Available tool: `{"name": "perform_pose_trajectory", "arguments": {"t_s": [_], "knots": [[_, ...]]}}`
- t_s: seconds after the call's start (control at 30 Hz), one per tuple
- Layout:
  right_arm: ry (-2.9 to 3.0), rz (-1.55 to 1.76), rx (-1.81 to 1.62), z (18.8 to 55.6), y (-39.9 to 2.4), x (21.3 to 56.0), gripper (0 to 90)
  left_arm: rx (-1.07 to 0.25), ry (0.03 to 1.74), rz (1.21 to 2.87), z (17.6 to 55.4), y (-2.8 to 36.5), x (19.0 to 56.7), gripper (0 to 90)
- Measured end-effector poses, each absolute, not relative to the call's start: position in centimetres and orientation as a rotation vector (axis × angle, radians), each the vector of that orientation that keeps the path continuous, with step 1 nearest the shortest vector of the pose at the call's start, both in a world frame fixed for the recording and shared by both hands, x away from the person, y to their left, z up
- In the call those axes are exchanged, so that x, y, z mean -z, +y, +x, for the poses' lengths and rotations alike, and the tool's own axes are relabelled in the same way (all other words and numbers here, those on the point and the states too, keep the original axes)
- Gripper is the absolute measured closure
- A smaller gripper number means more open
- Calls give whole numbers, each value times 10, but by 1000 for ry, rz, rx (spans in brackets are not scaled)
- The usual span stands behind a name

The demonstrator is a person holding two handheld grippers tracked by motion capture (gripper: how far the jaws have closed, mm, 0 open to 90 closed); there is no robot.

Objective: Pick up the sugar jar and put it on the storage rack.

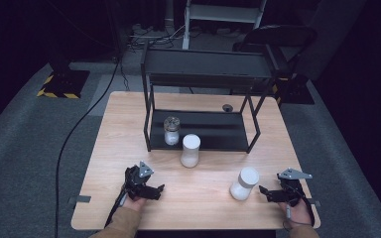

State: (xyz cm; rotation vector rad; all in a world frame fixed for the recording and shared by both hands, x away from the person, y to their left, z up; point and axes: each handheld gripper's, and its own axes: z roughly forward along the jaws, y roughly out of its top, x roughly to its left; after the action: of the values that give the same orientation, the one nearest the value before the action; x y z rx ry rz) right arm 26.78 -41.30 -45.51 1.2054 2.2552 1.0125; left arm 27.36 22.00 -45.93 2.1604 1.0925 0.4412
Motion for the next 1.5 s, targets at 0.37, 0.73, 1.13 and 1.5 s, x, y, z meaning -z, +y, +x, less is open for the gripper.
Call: {"name": "perform_pose_trajectory", "arguments": {"t_s": [0.37,0.73,1.13,1.5], "knots": [[2184,1164,-1151,253,-422,430,37,-440,1093,2161,274,220,459,0],[2143,1138,-1229,243,-419,401,40,-440,1091,2161,274,220,459,0],[2139,1110,-1240,240,-401,375,40,-440,1091,2161,274,220,459,0],[2163,1066,-1228,244,-381,354,40,-441,1093,2161,273,220,459,0]]}}
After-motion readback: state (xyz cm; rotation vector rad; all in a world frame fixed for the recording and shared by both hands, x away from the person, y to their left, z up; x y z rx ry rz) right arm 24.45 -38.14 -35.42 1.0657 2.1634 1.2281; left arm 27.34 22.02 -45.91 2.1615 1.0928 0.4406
